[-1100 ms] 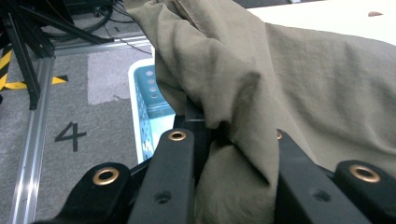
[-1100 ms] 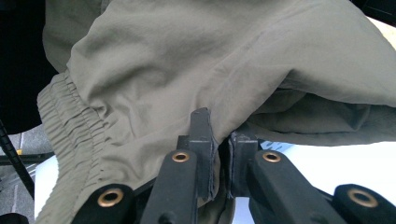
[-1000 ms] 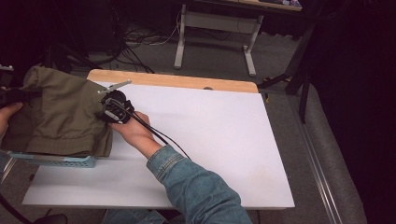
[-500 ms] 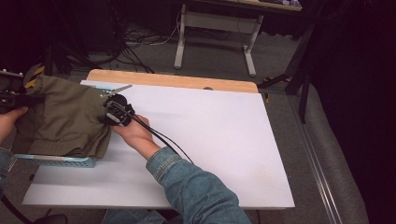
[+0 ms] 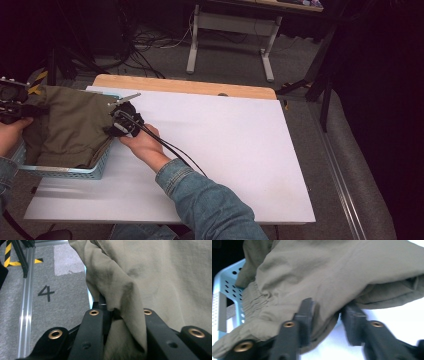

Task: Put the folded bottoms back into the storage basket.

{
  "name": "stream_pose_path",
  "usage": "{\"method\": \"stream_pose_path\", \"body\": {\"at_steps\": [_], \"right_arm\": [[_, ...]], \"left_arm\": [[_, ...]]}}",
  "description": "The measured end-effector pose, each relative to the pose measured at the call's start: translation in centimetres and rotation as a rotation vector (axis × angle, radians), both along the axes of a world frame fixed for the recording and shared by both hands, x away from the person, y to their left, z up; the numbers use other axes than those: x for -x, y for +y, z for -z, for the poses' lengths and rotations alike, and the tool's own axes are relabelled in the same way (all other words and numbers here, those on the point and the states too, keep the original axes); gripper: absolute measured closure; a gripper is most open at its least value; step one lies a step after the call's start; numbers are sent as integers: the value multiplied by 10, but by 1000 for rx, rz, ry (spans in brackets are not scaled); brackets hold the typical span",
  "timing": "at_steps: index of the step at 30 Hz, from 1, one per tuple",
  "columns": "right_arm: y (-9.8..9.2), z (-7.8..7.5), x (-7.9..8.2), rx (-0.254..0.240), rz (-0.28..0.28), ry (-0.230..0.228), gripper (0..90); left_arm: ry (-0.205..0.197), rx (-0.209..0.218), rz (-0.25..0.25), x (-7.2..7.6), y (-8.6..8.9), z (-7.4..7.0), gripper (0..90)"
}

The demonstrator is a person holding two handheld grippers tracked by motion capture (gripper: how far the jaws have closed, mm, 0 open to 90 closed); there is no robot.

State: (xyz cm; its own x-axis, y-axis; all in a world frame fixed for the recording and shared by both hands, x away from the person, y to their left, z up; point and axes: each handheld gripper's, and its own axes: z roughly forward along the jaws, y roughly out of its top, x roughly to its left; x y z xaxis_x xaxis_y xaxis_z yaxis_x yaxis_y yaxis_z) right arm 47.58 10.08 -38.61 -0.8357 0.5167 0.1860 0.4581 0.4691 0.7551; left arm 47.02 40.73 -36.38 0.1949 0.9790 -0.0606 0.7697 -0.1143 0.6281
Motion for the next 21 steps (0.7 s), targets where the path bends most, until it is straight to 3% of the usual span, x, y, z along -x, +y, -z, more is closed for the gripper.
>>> {"method": "stream_pose_path", "body": {"at_steps": [2, 4, 7, 9, 11, 18, 21], "right_arm": [[-3, -2, -1, 1, 0, -13, 474], [-8, -5, 1, -5, 15, -44, 400], [-15, -10, 3, -7, 10, -70, 338], [-20, -13, 4, -10, 11, -74, 317], [-25, -16, 5, -6, 4, -86, 308], [-53, -28, 9, -27, 8, -115, 319], [-72, -32, 13, -35, 7, -129, 462]], "left_arm": [[-1, -19, 4, -1, -1, 2, 785], [-12, -27, -4, -2, 1, 3, 700], [-39, 8, -43, 0, 5, -1, 540], [-59, 37, -34, 2, 8, -5, 446], [-73, 50, -25, 5, 5, -9, 424], [-131, 63, 76, 11, -15, -22, 377], [-162, 94, 121, 12, -27, -28, 378]]}}
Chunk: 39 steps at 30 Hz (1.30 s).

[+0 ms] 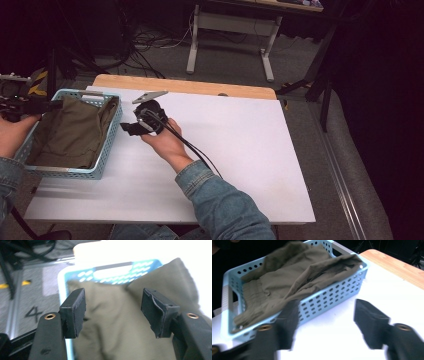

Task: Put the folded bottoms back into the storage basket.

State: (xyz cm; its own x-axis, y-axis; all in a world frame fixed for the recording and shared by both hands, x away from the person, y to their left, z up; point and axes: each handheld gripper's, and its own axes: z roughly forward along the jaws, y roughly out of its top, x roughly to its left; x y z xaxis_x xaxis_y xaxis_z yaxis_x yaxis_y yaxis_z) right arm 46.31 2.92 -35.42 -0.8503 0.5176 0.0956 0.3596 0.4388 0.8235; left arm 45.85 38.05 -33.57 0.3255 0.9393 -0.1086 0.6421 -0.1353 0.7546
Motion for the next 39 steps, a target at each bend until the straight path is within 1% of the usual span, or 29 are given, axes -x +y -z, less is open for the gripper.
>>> {"method": "stream_pose_path", "body": {"at_steps": [2, 3, 5, 6, 8, 9, 11, 13, 15, 17, 18, 20, 23, 24, 25, 26, 27, 28, 29, 30, 31, 32, 34, 36, 37, 39], "right_arm": [[-14, -3, 4, -4, 10, -12, 654], [-21, -5, 5, -9, 10, -14, 726], [-37, -9, 9, -13, 26, -31, 873], [-45, -11, 12, -12, 31, -46, 900], [-63, -14, 16, -23, 47, -57, 900], [-71, -15, 18, -26, 57, -65, 900], [-89, -16, 24, -37, 70, -77, 900], [-106, -16, 30, -50, 83, -84, 900], [-123, -15, 37, -63, 99, -86, 900], [-139, -13, 42, -73, 117, -89, 900], [-147, -12, 45, -78, 124, -89, 900], [-160, -11, 49, -86, 142, -81, 900], [-178, -10, 56, -94, 165, -81, 900], [-183, -9, 58, -95, 173, -83, 900], [-187, -9, 61, -94, 180, -85, 900], [-192, -8, 63, -91, 186, -87, 900], [-196, -7, 65, -90, 190, -87, 900], [-200, -6, 67, -92, 194, -87, 900], [-204, -4, 69, -103, 192, -81, 900], [-207, -3, 70, -118, 185, -74, 900], [-210, -3, 73, -124, 185, -73, 900], [-211, -3, 75, -124, 186, -75, 900], [-212, -4, 79, -112, 179, -85, 900], [-214, -6, 84, -105, 178, -97, 900], [-215, -6, 86, -109, 177, -99, 900], [-217, -7, 88, -111, 180, -103, 900]], "left_arm": [[-25, 11, 38, 0, -10, -4, 398], [-31, 10, 56, 0, -15, -5, 417], [-45, -8, 88, -2, -25, -7, 462], [-48, -15, 101, -2, -30, -7, 498], [-30, -37, 127, -6, -39, -6, 622], [-24, -49, 129, -9, -42, -5, 673], [-5, -44, 137, -16, -49, -2, 764], [21, -40, 153, -23, -57, 4, 830], [60, -56, 166, -32, -65, 12, 874], [93, -80, 162, -39, -74, 20, 883], [102, -90, 166, -42, -78, 23, 882], [117, -123, 183, -48, -87, 30, 877], [155, -148, 200, -58, -98, 41, 880], [157, -149, 205, -60, -101, 44, 882], [159, -151, 221, -63, -103, 46, 883], [171, -138, 234, -65, -106, 49, 883], [172, -144, 252, -67, -109, 52, 883], [168, -160, 268, -69, -111, 54, 884], [170, -176, 270, -70, -114, 57, 894], [178, -190, 268, -72, -115, 59, 895], [201, -174, 261, -74, -115, 62, 895], [214, -173, 251, -77, -114, 65, 894], [244, -180, 249, -82, -114, 73, 894], [262, -206, 256, -85, -118, 80, 894], [270, -222, 257, -87, -121, 84, 895], [302, -240, 258, -91, -123, 91, 895]]}}
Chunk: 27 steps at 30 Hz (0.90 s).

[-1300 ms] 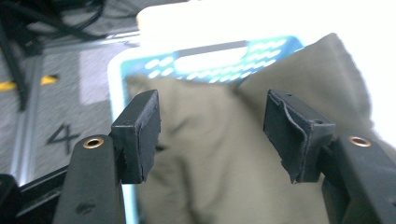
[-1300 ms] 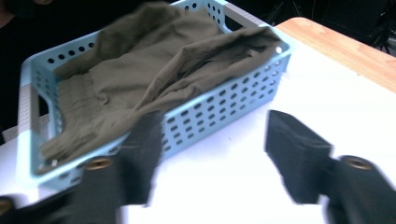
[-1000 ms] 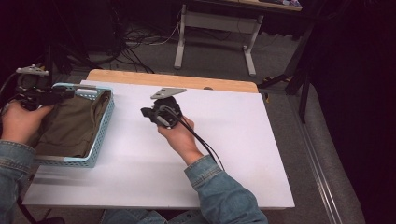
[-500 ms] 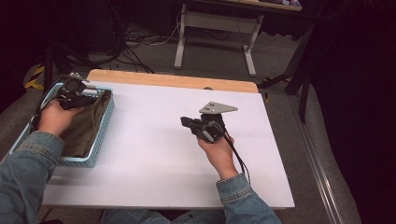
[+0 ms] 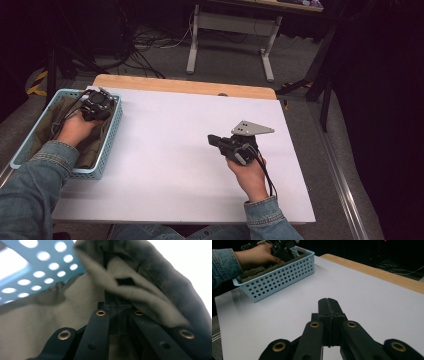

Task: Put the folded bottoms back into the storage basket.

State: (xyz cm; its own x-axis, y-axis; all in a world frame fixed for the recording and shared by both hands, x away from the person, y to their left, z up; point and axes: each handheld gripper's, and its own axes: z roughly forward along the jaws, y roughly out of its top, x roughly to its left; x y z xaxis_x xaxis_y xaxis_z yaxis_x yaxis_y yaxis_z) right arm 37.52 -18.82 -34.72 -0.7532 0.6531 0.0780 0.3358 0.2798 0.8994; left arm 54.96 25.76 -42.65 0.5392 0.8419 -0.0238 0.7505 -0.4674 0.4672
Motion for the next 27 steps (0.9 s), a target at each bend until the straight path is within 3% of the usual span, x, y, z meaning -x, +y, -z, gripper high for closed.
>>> {"method": "stream_pose_path", "body": {"at_steps": [5, 7, 10, 15, 27], "right_arm": [[-2, 1, 2, 0, 3, 0, 900], [-3, 1, 2, -2, 2, -2, 900], [-6, 0, 2, -3, 7, -10, 900], [-11, 0, -2, -3, 21, -12, 900], [-8, 0, -8, 28, -4, -36, 900]], "left_arm": [[40, 22, -12, -6, 1, 6, 895], [37, 12, -23, -6, 2, 5, 883], [12, -24, -31, -1, 3, -4, 834], [-32, -60, -77, 10, 7, -21, 832], [-163, 34, -107, 55, 27, -62, 810]]}}
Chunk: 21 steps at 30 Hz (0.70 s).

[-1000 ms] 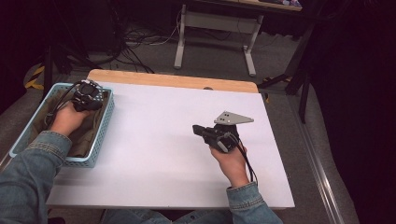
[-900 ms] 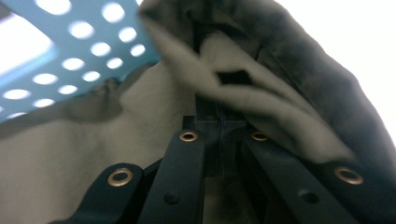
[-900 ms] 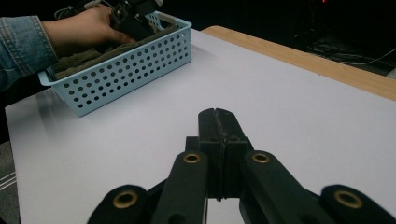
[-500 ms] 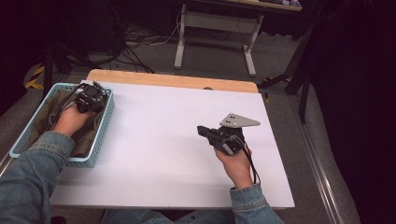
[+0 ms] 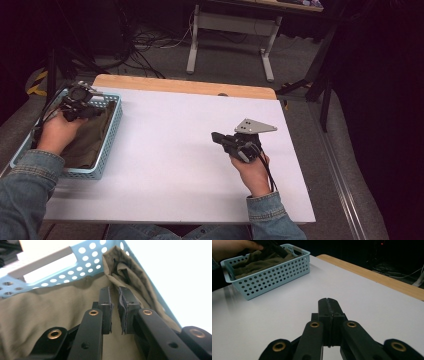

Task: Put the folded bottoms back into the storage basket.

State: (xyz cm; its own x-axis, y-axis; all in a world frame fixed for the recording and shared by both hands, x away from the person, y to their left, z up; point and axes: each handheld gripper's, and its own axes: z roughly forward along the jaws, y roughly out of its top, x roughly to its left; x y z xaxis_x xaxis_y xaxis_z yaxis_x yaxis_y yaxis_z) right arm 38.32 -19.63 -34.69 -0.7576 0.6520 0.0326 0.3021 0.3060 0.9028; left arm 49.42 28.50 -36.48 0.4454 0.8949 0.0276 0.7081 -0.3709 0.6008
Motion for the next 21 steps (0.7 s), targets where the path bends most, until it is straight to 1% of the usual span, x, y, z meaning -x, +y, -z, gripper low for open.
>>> {"method": "stream_pose_path", "body": {"at_steps": [1, 4, 5, 6, 8, 9, 11, 12, 14, 15, 16, 18, 19, 21], "right_arm": [[0, 0, 0, 3, -3, -3, 900], [0, 1, -3, 9, -5, -3, 900], [0, 1, -5, 9, -5, 1, 900], [-1, 1, -6, 8, -5, 5, 900], [0, 1, -9, 8, -7, 2, 900], [0, 1, -9, 10, -8, -1, 900], [1, 0, -10, 9, -11, -9, 900], [1, 0, -10, 10, -9, -12, 900], [-1, 0, -11, 5, -2, -17, 827], [-2, 0, -11, -4, -1, -10, 799], [-3, 0, -11, -1, -1, -9, 789], [-6, 0, -9, 8, 7, -31, 749], [-7, 0, -8, 9, 6, -41, 740], [-11, 0, -6, 18, 12, -61, 713]], "left_arm": [[-19, 13, -4, 5, 3, -4, 812], [-52, 66, 2, 17, 8, -14, 838], [-68, 76, 4, 21, 8, -16, 842], [-74, 81, 11, 25, 8, -19, 844], [-100, 99, 21, 32, 7, -22, 844], [-100, 117, 25, 35, 6, -24, 844], [-124, 125, 34, 41, 4, -27, 841], [-126, 139, 38, 45, 2, -29, 840], [-149, 151, 57, 51, -2, -32, 829], [-155, 159, 63, 55, -4, -33, 822], [-167, 164, 73, 58, -7, -35, 816], [-187, 182, 94, 64, -12, -37, 796], [-193, 191, 104, 66, -15, -37, 777], [-213, 209, 128, 70, -21, -38, 690]]}}
